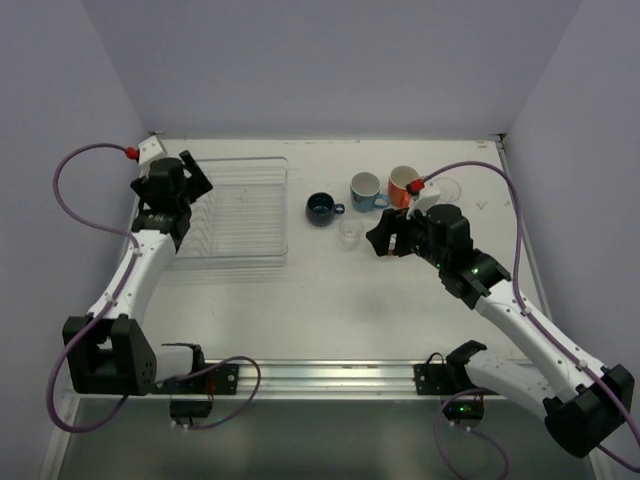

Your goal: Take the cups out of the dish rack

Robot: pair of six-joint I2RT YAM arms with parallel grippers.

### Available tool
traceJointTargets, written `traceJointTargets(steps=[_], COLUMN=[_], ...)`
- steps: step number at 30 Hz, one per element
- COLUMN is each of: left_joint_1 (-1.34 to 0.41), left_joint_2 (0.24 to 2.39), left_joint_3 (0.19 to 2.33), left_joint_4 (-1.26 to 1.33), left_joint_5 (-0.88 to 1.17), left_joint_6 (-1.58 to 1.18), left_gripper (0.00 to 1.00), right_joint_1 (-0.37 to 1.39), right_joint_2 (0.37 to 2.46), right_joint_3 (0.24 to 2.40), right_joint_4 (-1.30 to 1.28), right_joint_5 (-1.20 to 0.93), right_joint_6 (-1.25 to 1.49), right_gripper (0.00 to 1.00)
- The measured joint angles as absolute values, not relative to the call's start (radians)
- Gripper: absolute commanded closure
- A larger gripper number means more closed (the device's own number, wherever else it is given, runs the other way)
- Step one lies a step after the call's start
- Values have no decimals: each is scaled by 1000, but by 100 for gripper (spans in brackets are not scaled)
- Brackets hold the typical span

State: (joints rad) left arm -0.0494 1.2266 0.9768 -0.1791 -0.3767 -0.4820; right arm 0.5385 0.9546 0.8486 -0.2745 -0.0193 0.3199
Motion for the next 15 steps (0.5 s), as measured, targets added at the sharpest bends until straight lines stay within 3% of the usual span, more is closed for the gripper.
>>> traceJointTargets(steps=[15], left_joint_1=[154], left_joint_2=[1705], left_joint_3=[1226], left_joint_4=[-110], left_joint_5=[-397], left_joint_6=[-495], left_gripper=[4], right_joint_1=[539], right_joint_2=[912], right_joint_3=[769], right_joint_4=[-139], right_joint_5=[-135], right_joint_6=[389], right_gripper=[30])
